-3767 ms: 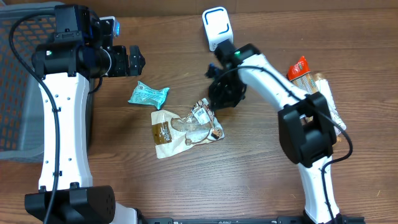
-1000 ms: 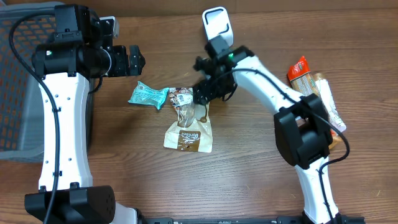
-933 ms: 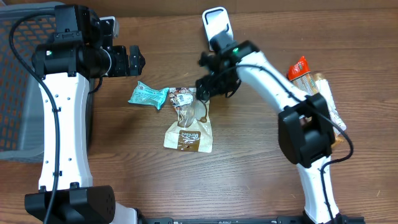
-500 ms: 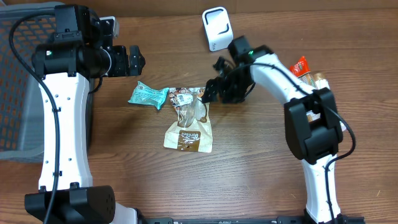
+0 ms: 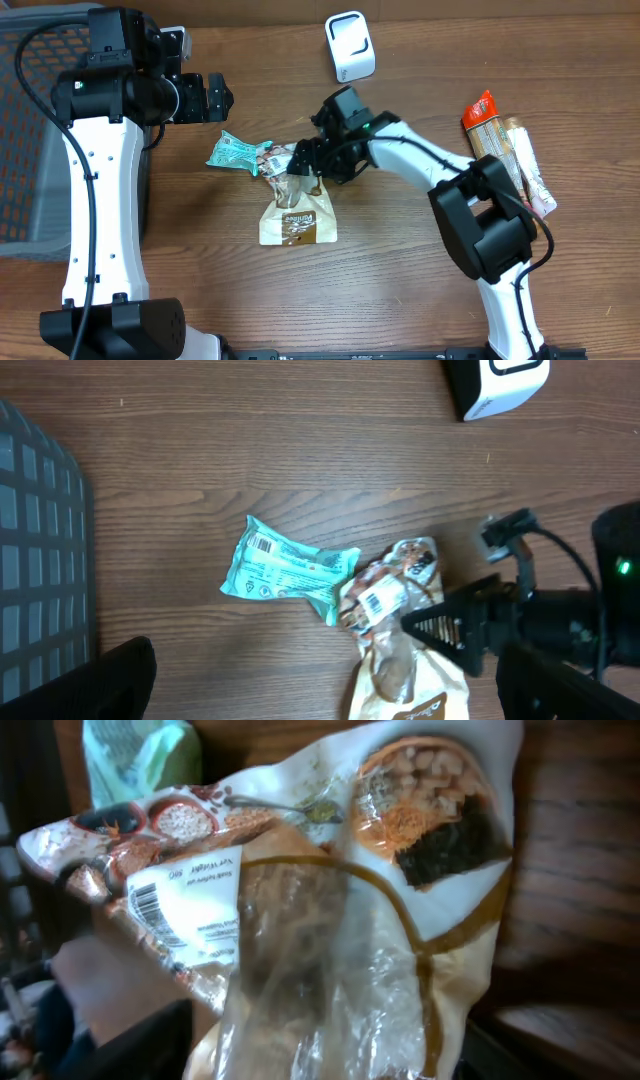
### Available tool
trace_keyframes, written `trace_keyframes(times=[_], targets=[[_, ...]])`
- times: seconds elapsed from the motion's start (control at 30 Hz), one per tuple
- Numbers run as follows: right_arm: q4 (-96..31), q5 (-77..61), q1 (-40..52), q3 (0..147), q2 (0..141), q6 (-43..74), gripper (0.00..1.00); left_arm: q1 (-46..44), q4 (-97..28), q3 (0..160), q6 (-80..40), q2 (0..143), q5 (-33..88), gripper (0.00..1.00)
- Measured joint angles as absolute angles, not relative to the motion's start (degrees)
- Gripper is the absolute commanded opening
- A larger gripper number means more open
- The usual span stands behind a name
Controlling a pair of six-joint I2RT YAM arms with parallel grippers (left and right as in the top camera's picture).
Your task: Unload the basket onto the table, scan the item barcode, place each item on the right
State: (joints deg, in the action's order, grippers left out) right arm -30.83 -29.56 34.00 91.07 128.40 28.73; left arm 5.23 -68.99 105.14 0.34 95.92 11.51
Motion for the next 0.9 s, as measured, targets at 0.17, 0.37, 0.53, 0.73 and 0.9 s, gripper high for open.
trace_keyframes(times=[0.17,0.37,0.53,0.73,0.9], targets=[[-28.8,-24.2,35.8,89.3,127.7,32.1,0.46,5.2,-69.0,105.1,0.3,95.9,11.5,1.00],[-28.3,-22.2,36.1,88.6,127.7,33.9,0.31,5.2,-69.0,105.1,0.3,95.9,11.5,1.00],[-27.7,-22.0,36.2,88.5,127.7,34.3,0.38,5.2,-69.0,105.1,0.3,95.9,11.5,1.00],[-26.5,-20.7,37.5,88.5,127.7,34.3,0.41,5.2,-69.0,105.1,0.3,95.9,11.5,1.00],[-25.2,-21.6,37.5,88.8,128.4,35.0,0.40,5.2,-69.0,105.1,0.3,95.9,11.5,1.00]])
